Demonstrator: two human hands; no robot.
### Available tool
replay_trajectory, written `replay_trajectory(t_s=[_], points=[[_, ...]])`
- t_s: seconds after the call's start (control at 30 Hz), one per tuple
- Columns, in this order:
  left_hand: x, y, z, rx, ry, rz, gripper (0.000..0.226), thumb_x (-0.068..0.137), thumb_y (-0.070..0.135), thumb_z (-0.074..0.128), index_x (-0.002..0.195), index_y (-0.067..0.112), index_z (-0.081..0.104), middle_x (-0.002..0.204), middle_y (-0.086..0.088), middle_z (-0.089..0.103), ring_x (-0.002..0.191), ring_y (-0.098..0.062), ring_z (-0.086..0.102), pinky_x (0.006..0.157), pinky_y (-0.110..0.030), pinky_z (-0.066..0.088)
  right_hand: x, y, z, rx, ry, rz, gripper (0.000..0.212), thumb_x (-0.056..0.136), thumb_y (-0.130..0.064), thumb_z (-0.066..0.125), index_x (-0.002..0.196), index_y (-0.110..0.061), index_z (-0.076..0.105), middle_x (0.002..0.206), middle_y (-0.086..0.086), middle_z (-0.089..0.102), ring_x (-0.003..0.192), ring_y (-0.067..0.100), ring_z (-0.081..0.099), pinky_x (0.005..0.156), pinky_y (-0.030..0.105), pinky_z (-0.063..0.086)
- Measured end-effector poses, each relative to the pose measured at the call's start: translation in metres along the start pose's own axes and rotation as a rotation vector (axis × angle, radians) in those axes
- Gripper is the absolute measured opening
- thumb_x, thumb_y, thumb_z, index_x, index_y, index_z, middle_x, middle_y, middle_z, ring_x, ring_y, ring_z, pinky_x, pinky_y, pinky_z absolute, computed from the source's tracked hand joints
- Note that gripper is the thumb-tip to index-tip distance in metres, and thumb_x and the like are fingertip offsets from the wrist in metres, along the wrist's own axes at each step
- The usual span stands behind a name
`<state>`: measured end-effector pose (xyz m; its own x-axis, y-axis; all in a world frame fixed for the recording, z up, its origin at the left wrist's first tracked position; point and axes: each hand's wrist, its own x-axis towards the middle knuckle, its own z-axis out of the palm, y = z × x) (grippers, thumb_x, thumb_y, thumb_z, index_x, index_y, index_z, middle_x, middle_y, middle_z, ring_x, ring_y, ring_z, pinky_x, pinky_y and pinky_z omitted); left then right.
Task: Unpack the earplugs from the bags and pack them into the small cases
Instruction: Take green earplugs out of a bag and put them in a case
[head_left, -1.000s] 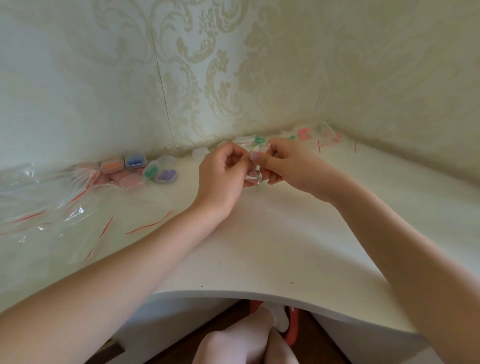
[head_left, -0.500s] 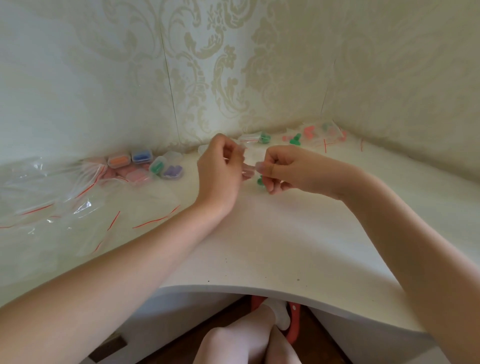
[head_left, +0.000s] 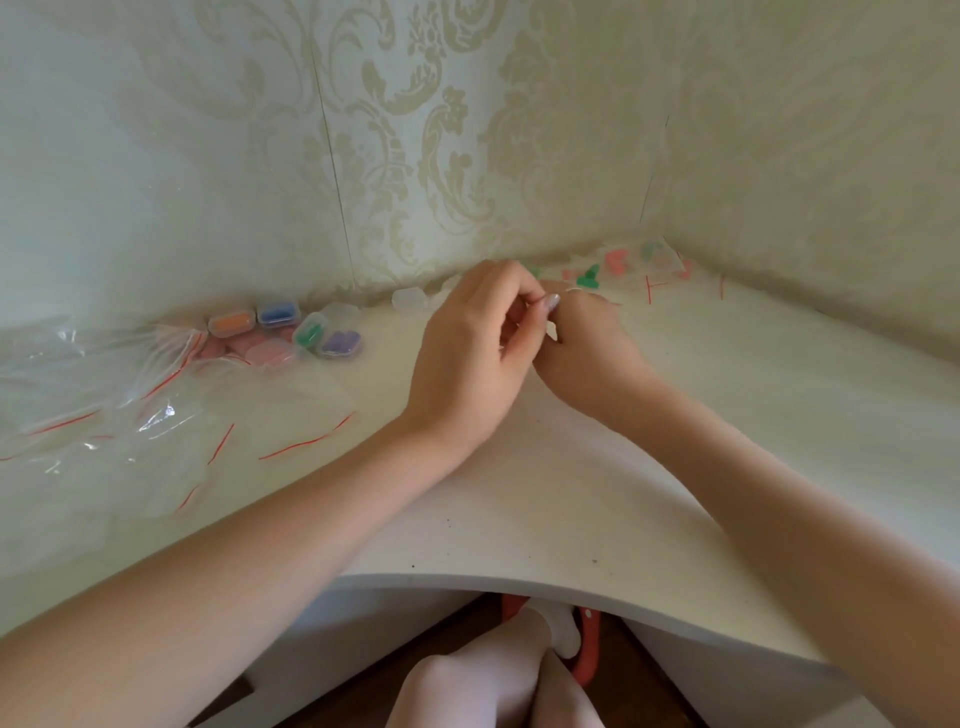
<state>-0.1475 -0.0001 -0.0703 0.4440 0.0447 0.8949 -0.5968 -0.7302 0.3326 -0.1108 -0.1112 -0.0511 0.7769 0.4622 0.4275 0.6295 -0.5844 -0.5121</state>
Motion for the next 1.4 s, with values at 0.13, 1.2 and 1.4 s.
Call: replay_trajectory(t_s=[0.13, 1.2, 1.4], points=[[0.004, 0.002, -0.002, -0.137, 0.058, -0.197, 0.012, 0.092, 0.019, 0.057, 0.083, 0.013, 0.052, 0.071, 0.007, 0.055, 0.063, -0.005, 0.052, 0.058, -0.017, 0.041, 0.003, 0.004, 0.007, 0.254, 0.054, 0.063, 0.028, 0.095, -0.007, 0.041, 0.073, -0.016, 0.056, 0.072, -0.015, 0.054, 0.06, -0.002, 0.051, 0.057, 0.016, 0.04], [0.026, -0.028, -0.004, -0.967, 0.116, -1.265, 0.019, 0.098, 0.003, 0.044, 0.084, 0.002, 0.057, 0.063, -0.005, 0.054, 0.045, -0.007, 0.053, 0.056, -0.027, 0.058, 0.007, 0.018, -0.001, -0.082, 0.024, -0.23, 0.017, 0.093, -0.019, 0.054, 0.108, -0.014, 0.06, 0.082, -0.005, 0.051, 0.074, 0.017, 0.054, 0.07, 0.033, 0.046], [0.027, -0.029, -0.006, -0.938, 0.19, -1.335, 0.024, 0.099, 0.005, 0.041, 0.078, 0.004, 0.053, 0.061, -0.003, 0.05, 0.04, -0.007, 0.05, 0.051, -0.027, 0.058, 0.011, 0.025, 0.0, -0.102, 0.125, -0.4, 0.015, 0.088, -0.015, 0.057, 0.095, -0.015, 0.071, 0.09, -0.002, 0.064, 0.071, 0.012, 0.044, 0.057, 0.038, 0.049]])
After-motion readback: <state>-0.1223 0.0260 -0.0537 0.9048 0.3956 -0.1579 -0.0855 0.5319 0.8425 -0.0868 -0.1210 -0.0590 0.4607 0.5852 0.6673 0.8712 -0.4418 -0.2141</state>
